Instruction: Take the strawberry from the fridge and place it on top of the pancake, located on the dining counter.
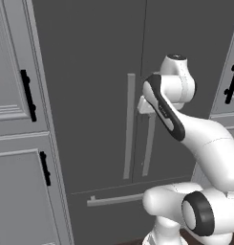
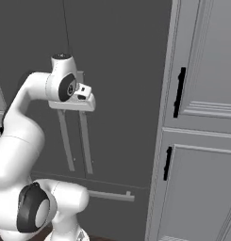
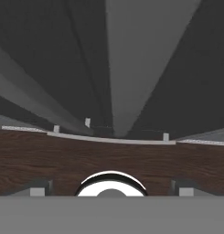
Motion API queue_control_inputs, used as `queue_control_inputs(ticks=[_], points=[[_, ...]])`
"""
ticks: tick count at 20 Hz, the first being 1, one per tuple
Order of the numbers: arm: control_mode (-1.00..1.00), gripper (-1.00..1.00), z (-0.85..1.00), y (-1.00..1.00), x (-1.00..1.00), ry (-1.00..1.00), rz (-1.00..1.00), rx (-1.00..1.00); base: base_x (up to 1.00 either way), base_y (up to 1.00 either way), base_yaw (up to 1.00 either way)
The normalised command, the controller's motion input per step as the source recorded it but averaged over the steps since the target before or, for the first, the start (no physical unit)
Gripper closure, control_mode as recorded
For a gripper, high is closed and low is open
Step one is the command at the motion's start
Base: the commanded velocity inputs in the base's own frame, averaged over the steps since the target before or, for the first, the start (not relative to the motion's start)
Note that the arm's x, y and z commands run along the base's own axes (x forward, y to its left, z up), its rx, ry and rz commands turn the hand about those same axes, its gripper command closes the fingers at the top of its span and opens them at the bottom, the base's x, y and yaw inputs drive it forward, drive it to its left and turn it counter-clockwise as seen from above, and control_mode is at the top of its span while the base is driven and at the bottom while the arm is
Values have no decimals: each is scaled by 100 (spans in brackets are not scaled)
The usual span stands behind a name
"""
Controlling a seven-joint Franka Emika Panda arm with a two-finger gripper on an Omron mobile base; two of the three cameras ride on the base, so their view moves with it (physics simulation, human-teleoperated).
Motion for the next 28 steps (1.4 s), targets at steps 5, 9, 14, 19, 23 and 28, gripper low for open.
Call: queue_control_inputs(ticks=[5, 9, 14, 19, 23, 28], points=[[100, -100, 0, 0, 0, 0, 0, 0, -4, 35, 0], [100, -100, 0, 0, 0, 0, 0, 0, -54, 0, -6], [100, -100, 0, 0, 0, 0, 0, 0, -54, 0, -5], [100, -100, 0, 0, 0, 0, 0, 0, -42, 0, -6], [100, -100, 0, 0, 0, 0, 0, 0, -38, 0, -4], [100, -100, 0, 0, 0, 0, 0, 0, -15, 0, -1]])
